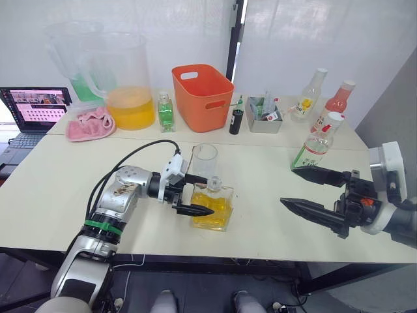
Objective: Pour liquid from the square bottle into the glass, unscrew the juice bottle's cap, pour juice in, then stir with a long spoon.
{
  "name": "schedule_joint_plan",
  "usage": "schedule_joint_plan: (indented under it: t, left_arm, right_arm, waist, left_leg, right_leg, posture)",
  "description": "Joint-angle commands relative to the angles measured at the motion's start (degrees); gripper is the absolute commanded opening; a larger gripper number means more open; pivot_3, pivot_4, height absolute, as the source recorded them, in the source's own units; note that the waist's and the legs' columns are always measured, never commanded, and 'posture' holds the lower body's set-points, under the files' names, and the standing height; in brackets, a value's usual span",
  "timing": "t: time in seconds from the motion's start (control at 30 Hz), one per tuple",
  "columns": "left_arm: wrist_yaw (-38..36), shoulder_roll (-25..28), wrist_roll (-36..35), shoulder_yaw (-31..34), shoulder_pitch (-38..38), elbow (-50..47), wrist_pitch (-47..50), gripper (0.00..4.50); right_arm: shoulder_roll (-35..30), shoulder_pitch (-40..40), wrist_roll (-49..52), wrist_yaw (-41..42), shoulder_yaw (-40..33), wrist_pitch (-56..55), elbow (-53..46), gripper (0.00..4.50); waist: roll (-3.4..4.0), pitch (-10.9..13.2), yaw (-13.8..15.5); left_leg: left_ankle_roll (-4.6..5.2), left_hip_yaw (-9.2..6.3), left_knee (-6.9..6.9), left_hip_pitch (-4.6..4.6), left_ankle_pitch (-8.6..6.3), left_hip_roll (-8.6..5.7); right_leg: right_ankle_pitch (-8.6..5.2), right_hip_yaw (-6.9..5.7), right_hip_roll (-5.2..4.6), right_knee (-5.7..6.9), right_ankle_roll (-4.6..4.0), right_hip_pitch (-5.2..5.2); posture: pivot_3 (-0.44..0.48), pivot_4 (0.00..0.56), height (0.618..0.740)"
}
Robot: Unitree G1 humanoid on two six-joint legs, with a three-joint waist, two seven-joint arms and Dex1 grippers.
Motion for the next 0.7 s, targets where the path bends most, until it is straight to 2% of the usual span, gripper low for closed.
schedule_joint_plan:
  t: [0.03, 0.17, 0.43, 0.6, 0.7]
  left_arm:
    - [1.1, 0.7, -3.9, 1.4, -0.1, -7.6, 6.8, 4.44]
    - [4.0, 0.4, -3.5, 1.7, 1.2, -10.7, 7.6, 4.44]
    - [6.0, -1.0, -0.4, 0.6, 2.8, -8.7, 2.5, 4.44]
    - [6.9, -2.1, -0.1, 0.5, 3.0, -8.8, 1.8, 2.92]
    - [6.4, -2.0, 0.8, 0.1, 2.9, -8.2, 0.3, 2.8]
  right_arm:
    - [-0.4, -2.1, -0.2, 0.8, 1.6, -1.9, 0.9, 4.5]
    - [-0.1, -4.0, -1.6, 1.3, 4.3, -2.7, 2.1, 4.5]
    - [-0.2, -6.5, -3.9, 2.2, 7.1, -3.9, 3.2, 4.5]
    - [0.8, -7.4, -3.8, 1.2, 8.9, -3.7, 3.1, 4.5]
    - [1.9, -9.9, -5.1, -2.4, 12.9, -2.9, 1.2, 4.5]
  waist:
    - [0.01, 0.0, 0.0]
    - [0.01, 0.0, 0.1]
    - [0.01, 0.0, 0.1]
    - [0.01, 0.0, 0.1]
    - [0.02, 0.0, 0.1]
  left_leg:
    - [0.0, 0.0, 0.0, 0.01, 0.0, 0.0]
    - [0.0, 0.0, 0.0, 0.09, 0.0, 0.0]
    - [0.0, 0.01, -0.01, 0.17, 0.0, 0.0]
    - [0.0, 0.01, 0.0, 0.17, 0.0, -0.01]
    - [0.0, 0.01, 0.0, 0.18, 0.0, -0.01]
  right_leg:
    - [0.0, 0.0, -0.01, 0.0, 0.0, 0.02]
    - [0.0, 0.0, 0.0, -0.01, 0.0, 0.07]
    - [0.0, 0.0, 0.0, -0.02, 0.0, 0.11]
    - [0.0, 0.0, 0.0, -0.02, 0.0, 0.13]
    - [0.0, 0.0, 0.0, -0.01, 0.0, 0.13]
  posture:
    - [0.0, 0.15, 0.717]
    - [0.0, 0.15, 0.717]
    - [0.0, 0.15, 0.717]
    - [0.0, 0.15, 0.717]
    - [0.0, 0.15, 0.717]
